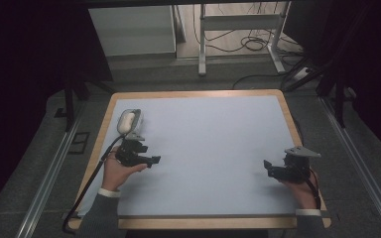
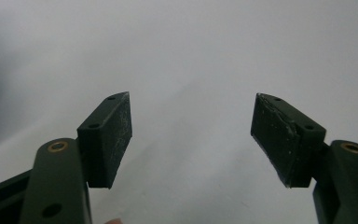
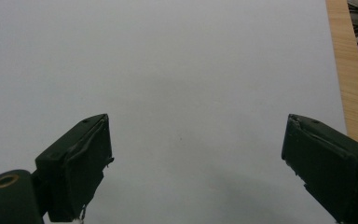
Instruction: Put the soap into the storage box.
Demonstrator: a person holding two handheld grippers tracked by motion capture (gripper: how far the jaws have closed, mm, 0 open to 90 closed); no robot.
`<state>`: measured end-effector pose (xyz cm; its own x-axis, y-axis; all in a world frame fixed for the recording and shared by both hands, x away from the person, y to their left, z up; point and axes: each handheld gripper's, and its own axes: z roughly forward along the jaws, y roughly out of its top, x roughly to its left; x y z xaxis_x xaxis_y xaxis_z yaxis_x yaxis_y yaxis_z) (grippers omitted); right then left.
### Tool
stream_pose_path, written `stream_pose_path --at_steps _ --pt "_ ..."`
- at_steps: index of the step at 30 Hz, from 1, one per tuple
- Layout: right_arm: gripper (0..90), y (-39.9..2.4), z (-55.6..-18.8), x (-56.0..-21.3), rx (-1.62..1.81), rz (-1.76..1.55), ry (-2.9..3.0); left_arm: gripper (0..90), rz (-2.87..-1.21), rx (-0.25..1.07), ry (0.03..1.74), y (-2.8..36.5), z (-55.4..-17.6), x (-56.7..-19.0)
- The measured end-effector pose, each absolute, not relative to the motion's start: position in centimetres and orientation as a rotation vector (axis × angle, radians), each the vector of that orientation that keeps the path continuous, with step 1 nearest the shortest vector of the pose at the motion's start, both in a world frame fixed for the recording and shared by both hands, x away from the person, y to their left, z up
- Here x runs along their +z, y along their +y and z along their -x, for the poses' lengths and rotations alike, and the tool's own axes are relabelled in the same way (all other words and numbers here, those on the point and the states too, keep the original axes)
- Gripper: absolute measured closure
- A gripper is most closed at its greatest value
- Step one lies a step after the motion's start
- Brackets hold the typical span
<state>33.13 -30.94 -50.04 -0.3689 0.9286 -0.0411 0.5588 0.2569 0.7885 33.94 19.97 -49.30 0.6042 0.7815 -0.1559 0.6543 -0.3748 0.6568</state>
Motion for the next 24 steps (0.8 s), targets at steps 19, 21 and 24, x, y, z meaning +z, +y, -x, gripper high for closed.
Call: stream_pose_path --at_steps 19,21,24 --pt "8.2 -31.0 -33.2 -50.3 0.945 -1.337 2.028 28.8 -2.130 0.214 1.169 21.1 -32.9 -51.2" --pt "8.2 -30.9 -33.2 -50.3 0.947 -1.332 2.027 28.5 -2.132 0.207 1.169 21.2 -32.9 -51.2" --pt "8.3 -30.8 -33.2 -50.2 0.948 -1.326 2.027 27.6 -2.133 0.213 1.174 21.3 -32.9 -51.2"
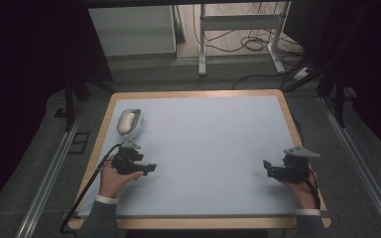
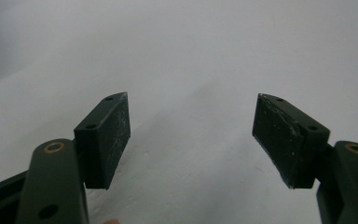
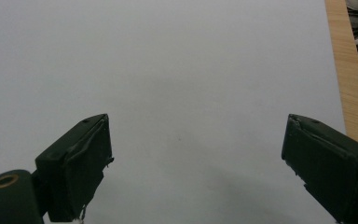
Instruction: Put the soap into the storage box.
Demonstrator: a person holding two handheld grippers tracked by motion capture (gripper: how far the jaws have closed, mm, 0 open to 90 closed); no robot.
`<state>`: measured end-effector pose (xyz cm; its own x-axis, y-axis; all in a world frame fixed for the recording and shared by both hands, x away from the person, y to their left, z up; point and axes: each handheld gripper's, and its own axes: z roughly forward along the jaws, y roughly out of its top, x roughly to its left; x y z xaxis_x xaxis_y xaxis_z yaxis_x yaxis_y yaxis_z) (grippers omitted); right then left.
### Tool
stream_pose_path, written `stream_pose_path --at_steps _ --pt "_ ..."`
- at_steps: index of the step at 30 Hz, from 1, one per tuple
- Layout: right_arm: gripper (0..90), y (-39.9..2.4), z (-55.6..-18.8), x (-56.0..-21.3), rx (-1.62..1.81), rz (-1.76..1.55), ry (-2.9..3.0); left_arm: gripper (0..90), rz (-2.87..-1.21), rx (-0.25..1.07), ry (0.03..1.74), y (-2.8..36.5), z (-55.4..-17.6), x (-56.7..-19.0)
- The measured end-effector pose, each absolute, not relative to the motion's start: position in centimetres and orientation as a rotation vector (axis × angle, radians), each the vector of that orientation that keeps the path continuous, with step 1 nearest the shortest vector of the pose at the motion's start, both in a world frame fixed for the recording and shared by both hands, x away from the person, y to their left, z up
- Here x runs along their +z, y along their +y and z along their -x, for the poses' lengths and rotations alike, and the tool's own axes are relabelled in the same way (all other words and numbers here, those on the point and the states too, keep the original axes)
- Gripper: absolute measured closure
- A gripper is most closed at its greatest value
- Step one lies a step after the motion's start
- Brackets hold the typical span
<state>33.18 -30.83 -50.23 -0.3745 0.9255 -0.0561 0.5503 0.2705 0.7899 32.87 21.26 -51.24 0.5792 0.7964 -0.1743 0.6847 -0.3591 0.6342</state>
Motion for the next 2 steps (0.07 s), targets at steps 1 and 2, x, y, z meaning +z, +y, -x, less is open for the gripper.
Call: stream_pose_path --at_steps 1,2 --pt "8.3 -30.82 -33.16 -50.21 0.953 -1.326 2.028 27.5 -2.129 0.216 1.179 21.29 -32.81 -51.20" --pt "8.3 -30.81 -33.16 -50.20 0.955 -1.326 2.027 27.5 -2.129 0.217 1.178 21.29 -32.71 -51.14"
